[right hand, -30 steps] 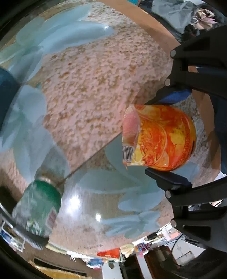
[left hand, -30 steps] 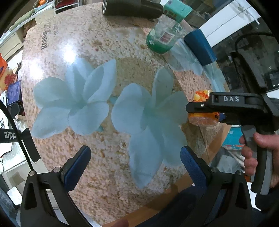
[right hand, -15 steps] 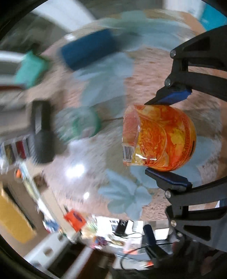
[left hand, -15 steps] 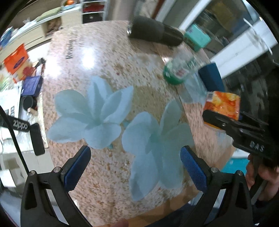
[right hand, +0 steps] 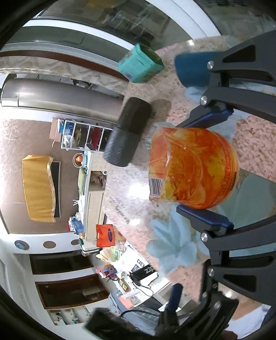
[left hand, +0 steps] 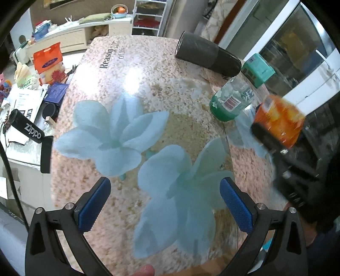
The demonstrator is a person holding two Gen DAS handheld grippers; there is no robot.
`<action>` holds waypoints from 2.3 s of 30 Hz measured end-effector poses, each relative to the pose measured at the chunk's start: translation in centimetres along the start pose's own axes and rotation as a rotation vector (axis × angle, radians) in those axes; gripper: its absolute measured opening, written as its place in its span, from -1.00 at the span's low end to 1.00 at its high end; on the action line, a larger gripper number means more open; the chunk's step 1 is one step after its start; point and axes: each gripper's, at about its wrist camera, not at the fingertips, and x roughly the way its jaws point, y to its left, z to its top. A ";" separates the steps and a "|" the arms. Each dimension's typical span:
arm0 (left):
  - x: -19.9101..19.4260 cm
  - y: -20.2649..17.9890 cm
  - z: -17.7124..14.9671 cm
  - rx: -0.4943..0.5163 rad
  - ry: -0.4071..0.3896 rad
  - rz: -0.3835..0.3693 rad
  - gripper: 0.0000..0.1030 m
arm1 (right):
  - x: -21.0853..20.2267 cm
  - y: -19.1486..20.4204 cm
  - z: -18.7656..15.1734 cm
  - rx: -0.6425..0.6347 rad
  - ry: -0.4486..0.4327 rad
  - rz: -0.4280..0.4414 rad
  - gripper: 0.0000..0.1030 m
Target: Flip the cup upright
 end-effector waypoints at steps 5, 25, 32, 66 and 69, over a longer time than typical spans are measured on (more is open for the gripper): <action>2.5 -1.2 -1.0 -0.001 -0.007 0.021 1.00 | 1.7 -0.6 -1.8 0.004 0.041 0.008 0.27; 3.6 -0.9 -3.7 0.013 -0.013 0.079 1.00 | 2.3 0.2 -4.3 -0.043 0.145 0.081 0.27; 3.1 -1.4 -3.5 0.058 -0.007 0.115 1.00 | 1.3 0.0 -3.9 -0.022 0.150 0.115 0.92; -9.5 -11.8 -1.5 0.240 -0.151 0.079 1.00 | -14.1 -5.8 2.8 0.254 0.286 -0.076 1.00; -9.6 -12.1 -1.5 0.237 -0.154 0.083 1.00 | -14.2 -5.9 2.6 0.260 0.287 -0.093 1.00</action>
